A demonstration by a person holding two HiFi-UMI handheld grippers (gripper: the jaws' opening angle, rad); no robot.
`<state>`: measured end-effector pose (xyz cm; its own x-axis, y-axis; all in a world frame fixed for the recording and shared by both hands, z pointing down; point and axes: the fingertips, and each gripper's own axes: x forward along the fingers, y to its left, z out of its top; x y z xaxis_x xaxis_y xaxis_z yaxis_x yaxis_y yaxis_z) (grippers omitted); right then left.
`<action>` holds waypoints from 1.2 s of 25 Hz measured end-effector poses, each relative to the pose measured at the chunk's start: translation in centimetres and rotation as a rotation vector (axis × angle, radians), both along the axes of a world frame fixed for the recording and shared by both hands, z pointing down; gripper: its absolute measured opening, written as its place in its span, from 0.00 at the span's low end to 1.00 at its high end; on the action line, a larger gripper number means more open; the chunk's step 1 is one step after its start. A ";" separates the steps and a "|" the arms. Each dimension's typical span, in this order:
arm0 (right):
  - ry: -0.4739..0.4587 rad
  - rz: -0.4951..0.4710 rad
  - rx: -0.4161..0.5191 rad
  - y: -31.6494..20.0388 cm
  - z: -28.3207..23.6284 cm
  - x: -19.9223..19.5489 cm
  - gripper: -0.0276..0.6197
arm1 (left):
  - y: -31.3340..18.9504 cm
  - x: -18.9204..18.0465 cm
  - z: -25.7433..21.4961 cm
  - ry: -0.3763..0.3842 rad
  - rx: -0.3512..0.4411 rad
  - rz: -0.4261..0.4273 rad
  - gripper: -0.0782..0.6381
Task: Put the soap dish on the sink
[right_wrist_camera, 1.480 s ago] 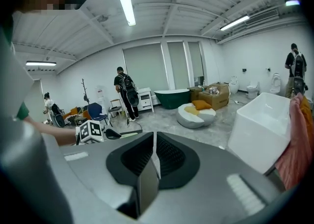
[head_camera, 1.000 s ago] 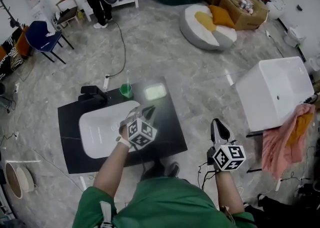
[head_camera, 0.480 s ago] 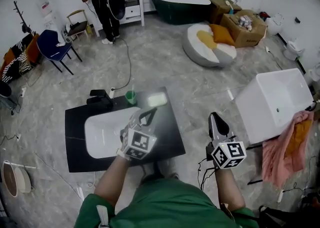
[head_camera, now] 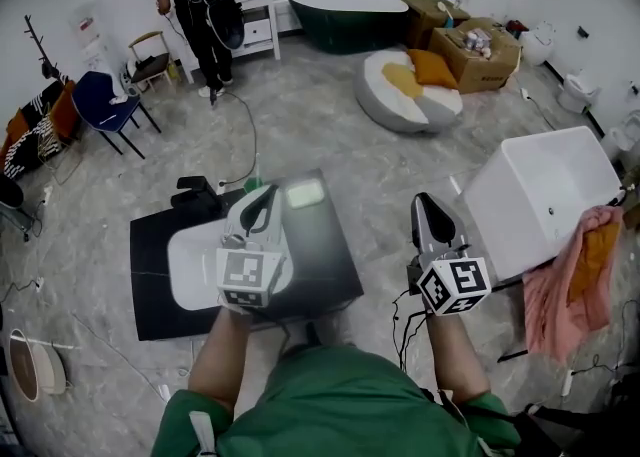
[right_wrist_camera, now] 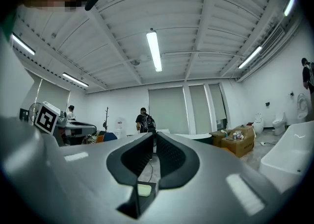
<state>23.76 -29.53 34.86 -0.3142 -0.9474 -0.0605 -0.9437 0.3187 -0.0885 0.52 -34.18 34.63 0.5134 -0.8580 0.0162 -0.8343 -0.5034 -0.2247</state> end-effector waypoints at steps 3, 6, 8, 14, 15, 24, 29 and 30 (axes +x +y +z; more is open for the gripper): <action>0.002 0.001 0.017 0.8 -0.7 0.3 0.08 | 0.5 -1.2 -1.7 0.048 0.023 -0.053 0.11; 0.010 0.004 0.030 1.6 -1.0 0.5 0.08 | 1.1 -2.0 -2.3 0.065 0.036 -0.092 0.10; 0.012 0.006 0.035 2.1 -1.0 0.8 0.08 | 1.7 -2.0 -2.7 0.074 0.033 -0.106 0.10; 0.016 0.005 0.031 3.3 -0.9 1.3 0.08 | 3.2 -1.2 -2.9 0.113 0.052 -0.067 0.11; 0.017 0.005 0.030 3.4 -0.8 1.2 0.08 | 3.3 -1.1 -3.0 0.116 0.056 -0.065 0.10; 0.024 0.003 0.025 4.4 -0.7 1.3 0.08 | 4.2 -0.8 -3.1 0.128 0.052 -0.058 0.10; 0.019 0.000 0.029 4.2 -0.6 1.1 0.08 | 4.1 -0.8 -2.7 0.121 0.051 -0.058 0.10; 0.018 0.000 0.028 4.1 -0.5 1.1 0.08 | 4.0 -0.9 -2.7 0.119 0.051 -0.058 0.10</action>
